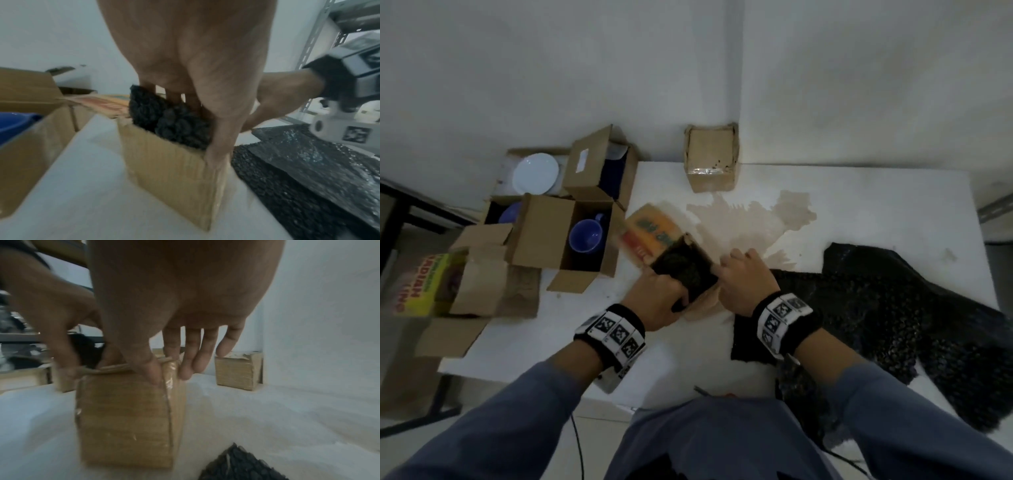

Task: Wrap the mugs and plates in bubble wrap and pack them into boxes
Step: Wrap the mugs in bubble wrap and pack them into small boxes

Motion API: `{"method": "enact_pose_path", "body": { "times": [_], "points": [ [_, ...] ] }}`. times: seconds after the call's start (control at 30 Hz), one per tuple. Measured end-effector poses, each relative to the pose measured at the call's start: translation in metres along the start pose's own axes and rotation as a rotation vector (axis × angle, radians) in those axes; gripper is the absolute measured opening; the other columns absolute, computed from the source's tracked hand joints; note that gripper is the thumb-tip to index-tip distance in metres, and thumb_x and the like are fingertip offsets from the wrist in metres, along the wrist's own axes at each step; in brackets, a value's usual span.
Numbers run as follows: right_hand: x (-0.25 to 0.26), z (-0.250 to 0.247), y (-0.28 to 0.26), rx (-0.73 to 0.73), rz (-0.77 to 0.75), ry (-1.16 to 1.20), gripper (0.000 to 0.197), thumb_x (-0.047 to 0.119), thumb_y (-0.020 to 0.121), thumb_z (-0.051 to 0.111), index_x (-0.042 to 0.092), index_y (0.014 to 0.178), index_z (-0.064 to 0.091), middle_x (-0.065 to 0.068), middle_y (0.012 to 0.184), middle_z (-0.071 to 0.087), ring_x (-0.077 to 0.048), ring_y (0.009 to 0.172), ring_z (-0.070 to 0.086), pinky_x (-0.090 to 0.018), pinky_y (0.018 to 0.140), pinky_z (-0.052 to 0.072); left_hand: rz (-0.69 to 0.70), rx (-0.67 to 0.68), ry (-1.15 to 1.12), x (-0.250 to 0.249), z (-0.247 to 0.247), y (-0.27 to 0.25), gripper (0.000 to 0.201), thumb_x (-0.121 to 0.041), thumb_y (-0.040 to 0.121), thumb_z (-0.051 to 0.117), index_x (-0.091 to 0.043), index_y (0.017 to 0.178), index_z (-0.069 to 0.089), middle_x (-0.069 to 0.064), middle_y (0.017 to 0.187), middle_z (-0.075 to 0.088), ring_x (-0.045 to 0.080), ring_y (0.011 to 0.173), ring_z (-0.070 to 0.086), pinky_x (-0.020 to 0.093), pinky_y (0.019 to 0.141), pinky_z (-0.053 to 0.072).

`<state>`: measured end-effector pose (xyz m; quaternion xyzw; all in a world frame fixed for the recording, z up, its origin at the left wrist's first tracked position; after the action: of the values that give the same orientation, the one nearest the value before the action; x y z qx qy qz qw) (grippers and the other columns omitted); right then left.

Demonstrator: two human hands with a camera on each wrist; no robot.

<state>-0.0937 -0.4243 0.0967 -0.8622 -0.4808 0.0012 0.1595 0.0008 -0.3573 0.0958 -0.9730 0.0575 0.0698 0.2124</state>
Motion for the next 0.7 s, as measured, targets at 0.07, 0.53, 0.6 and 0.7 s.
{"method": "enact_pose_path", "body": {
  "times": [0.07, 0.53, 0.6, 0.7],
  "points": [
    [0.02, 0.011, -0.014, 0.136, -0.093, 0.045, 0.026, 0.028, 0.083, 0.053, 0.018, 0.105, 0.063, -0.006, 0.093, 0.064, -0.029, 0.092, 0.06, -0.039, 0.077, 0.044, 0.009, 0.005, 0.061, 0.014, -0.002, -0.008, 0.018, -0.02, 0.076, 0.065, -0.03, 0.089, 0.074, -0.009, 0.095, 0.07, 0.018, 0.094, 0.063, 0.036, 0.095, 0.041],
    [0.016, -0.002, -0.022, -0.11, -0.028, 0.049, 0.022, 0.005, 0.059, 0.071, 0.016, 0.077, 0.071, -0.005, 0.089, 0.058, -0.031, 0.088, 0.059, -0.035, 0.07, 0.045, -0.142, -0.145, -0.134, -0.005, 0.023, -0.017, 0.021, -0.022, 0.089, 0.054, -0.012, 0.094, 0.072, 0.009, 0.103, 0.057, 0.029, 0.086, 0.058, 0.041, 0.075, 0.048],
    [0.024, 0.007, -0.028, -0.038, -0.093, 0.114, 0.021, 0.005, 0.069, 0.069, 0.016, 0.086, 0.075, -0.004, 0.089, 0.057, -0.03, 0.089, 0.056, -0.036, 0.074, 0.042, -0.155, -0.149, -0.132, 0.002, 0.022, -0.014, 0.02, -0.014, 0.086, 0.057, -0.009, 0.098, 0.073, 0.012, 0.11, 0.057, 0.032, 0.089, 0.06, 0.042, 0.075, 0.05],
    [0.039, 0.024, -0.036, 0.07, -0.15, 0.187, 0.026, 0.007, 0.083, 0.059, 0.014, 0.105, 0.072, -0.007, 0.1, 0.056, -0.028, 0.093, 0.053, -0.036, 0.071, 0.044, -0.146, -0.172, -0.157, 0.002, 0.014, -0.007, 0.028, -0.002, 0.085, 0.057, -0.008, 0.109, 0.07, 0.012, 0.117, 0.055, 0.033, 0.095, 0.059, 0.043, 0.075, 0.052]
  ]
}}
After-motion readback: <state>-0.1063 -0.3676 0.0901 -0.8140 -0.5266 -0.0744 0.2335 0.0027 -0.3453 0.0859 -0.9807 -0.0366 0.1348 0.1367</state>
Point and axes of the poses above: each hand's wrist, its own y-axis towards the middle knuckle, its own z-axis out of the palm, x = y × z, the point moved 9 cm from there along y, towards the middle knuckle
